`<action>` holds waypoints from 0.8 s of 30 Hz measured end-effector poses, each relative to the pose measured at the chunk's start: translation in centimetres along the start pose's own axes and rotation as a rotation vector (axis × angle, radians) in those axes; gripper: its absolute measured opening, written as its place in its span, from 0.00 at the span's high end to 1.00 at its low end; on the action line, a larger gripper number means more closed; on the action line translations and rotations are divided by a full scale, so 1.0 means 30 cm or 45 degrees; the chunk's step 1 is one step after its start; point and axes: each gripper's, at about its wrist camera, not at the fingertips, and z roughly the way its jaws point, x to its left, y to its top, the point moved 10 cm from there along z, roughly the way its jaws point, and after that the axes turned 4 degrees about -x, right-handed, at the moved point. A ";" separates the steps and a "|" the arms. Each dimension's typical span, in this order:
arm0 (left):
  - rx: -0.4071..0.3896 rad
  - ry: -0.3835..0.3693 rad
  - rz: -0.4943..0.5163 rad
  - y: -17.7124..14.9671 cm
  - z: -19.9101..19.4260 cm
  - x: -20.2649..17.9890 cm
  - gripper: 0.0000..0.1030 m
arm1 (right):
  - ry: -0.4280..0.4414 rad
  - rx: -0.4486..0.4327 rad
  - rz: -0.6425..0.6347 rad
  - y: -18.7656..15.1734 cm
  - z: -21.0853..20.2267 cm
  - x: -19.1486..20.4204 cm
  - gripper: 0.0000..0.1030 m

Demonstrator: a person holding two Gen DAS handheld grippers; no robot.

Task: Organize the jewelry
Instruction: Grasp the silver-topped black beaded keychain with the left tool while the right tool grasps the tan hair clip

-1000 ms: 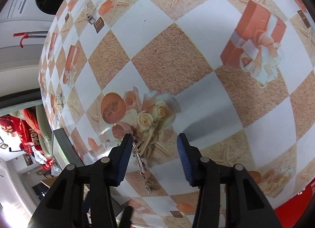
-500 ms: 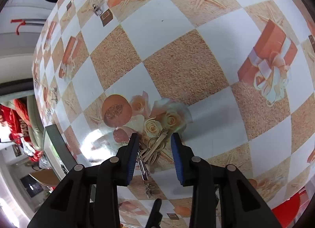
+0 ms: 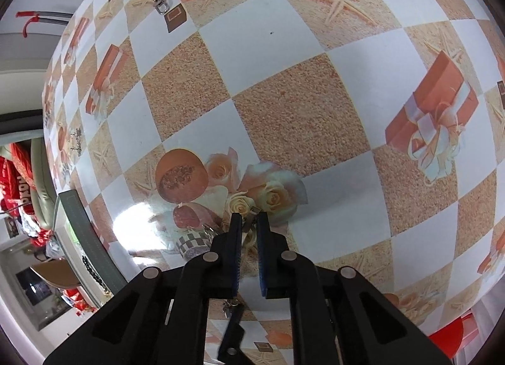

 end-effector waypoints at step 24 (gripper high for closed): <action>-0.077 -0.180 -0.273 0.014 -0.189 0.175 0.91 | 0.166 -0.061 -0.006 -0.076 -0.160 -0.093 0.92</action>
